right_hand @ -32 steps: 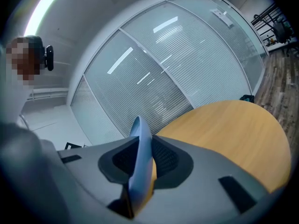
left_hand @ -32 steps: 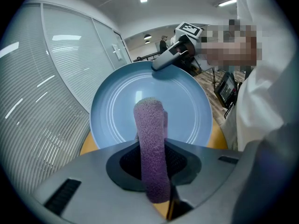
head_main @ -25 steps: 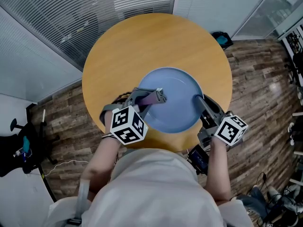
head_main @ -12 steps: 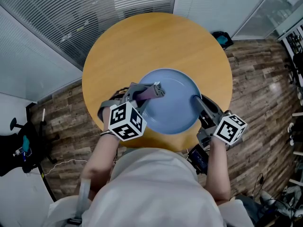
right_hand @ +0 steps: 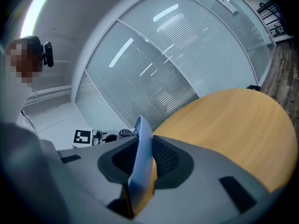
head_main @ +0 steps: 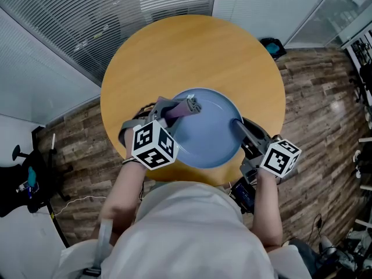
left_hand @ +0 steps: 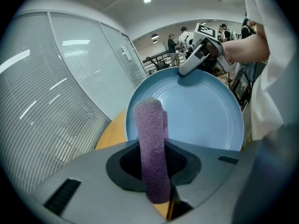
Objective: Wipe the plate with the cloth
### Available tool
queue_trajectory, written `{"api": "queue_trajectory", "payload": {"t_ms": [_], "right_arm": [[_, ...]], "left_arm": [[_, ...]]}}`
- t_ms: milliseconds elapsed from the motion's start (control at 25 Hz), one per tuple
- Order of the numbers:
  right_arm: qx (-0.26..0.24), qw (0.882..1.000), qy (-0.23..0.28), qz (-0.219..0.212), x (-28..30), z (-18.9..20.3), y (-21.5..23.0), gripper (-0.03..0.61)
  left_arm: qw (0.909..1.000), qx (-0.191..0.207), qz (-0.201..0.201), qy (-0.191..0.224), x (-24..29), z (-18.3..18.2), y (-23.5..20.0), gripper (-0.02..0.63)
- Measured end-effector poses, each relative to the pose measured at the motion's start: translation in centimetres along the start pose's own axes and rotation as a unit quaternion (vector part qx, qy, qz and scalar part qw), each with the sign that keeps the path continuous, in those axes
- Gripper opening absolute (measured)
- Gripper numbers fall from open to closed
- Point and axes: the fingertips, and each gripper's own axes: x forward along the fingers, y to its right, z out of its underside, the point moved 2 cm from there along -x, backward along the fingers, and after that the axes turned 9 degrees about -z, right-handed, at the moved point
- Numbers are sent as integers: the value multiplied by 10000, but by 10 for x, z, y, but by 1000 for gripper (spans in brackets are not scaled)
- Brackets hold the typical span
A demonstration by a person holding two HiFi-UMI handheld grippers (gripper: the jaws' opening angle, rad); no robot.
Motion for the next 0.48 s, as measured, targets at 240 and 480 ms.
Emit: {"api": "queue_trajectory", "payload": {"t_ms": [240, 480], "right_arm": [[53, 10000, -19, -29, 3, 0, 1, 86], [110, 9999, 123, -14, 3, -2, 1, 86]], "left_arm": [[10000, 71, -36, 31, 2, -8, -1, 78], [9999, 112, 5, 101, 1, -14, 4, 78]]}}
